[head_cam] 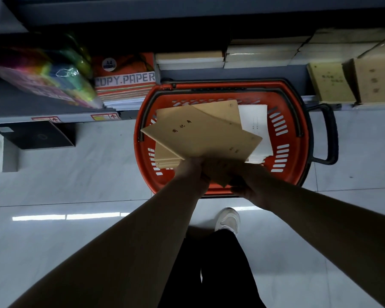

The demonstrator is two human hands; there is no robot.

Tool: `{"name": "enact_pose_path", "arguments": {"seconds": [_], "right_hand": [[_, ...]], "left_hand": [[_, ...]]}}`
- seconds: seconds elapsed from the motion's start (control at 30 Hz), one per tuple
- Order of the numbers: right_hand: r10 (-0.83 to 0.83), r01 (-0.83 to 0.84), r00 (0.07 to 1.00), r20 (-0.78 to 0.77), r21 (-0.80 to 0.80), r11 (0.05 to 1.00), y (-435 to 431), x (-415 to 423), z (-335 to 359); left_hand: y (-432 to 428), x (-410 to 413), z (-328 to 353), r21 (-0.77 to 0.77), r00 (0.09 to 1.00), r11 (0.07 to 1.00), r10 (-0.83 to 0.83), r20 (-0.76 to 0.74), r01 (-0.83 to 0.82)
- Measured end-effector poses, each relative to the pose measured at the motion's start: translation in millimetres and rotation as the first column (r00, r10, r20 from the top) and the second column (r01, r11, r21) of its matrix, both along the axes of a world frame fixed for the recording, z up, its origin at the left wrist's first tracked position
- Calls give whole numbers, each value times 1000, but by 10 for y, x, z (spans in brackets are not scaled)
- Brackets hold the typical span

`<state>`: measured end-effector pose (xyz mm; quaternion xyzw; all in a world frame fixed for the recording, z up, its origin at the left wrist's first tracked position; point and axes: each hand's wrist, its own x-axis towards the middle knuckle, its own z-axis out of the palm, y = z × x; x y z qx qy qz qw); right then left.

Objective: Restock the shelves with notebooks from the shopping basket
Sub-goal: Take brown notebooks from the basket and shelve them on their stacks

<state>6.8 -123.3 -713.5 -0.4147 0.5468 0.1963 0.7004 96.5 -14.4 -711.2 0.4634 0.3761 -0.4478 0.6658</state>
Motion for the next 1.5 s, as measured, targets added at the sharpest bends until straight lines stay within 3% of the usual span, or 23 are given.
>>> {"name": "enact_pose_path", "arguments": {"seconds": [0.2, 0.3, 0.4, 0.57, 0.83, 1.07, 1.5], "right_hand": [[-223, 232, 969, 102, -92, 968, -335, 6, 468], [-305, 320, 947, 105, -187, 929, -581, -17, 753], [-269, 288, 957, 106, -270, 919, -740, -82, 1026], [-213, 260, 959, 185, -285, 923, -720, -250, 1603], [-142, 250, 936, 323, -322, 913, -582, -490, 2630], [-216, 353, 882, 420, -284, 891, -443, -475, 3482], [-327, 523, 768, 551, -244, 817, -565, -447, 4445]], "left_hand": [[37, -23, 374, 3, 999, 999, -40, 22, 40], [69, -32, 606, -4, 984, 990, -137, 116, 138], [53, -12, 916, 24, 945, 972, -232, 229, 233], [54, 78, 1554, 93, 906, 949, -317, 280, 302], [208, 165, 2607, -26, 819, 893, -400, 411, 450], [311, 248, 3496, -101, 776, 863, -386, 499, 495], [30, 432, 4433, -96, 649, 799, -404, 644, 593]]}}
